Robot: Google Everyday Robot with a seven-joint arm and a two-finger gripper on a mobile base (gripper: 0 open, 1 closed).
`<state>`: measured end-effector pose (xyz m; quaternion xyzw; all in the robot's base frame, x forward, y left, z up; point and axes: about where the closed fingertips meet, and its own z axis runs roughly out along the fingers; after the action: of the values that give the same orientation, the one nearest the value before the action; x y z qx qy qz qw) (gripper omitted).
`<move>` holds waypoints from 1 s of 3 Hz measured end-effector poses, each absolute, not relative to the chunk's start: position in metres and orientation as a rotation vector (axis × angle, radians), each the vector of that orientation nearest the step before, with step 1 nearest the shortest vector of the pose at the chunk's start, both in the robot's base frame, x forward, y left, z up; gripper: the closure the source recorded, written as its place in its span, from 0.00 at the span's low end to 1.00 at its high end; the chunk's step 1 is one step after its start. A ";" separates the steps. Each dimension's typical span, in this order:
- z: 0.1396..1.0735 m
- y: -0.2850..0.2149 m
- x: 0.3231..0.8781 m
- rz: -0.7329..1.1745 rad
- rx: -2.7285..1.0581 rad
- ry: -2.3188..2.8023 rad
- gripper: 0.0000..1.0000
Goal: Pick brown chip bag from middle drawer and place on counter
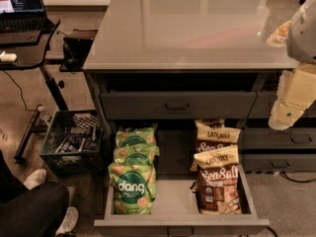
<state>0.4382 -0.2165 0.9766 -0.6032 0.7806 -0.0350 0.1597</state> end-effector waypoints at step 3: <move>0.901 -0.227 0.440 0.082 -1.664 2.299 0.00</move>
Offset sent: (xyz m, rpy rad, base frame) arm 0.0012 -0.0089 -0.0567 0.0790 0.1078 -0.0629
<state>0.4403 -0.2272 0.9013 -0.5793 0.8005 0.0287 0.1508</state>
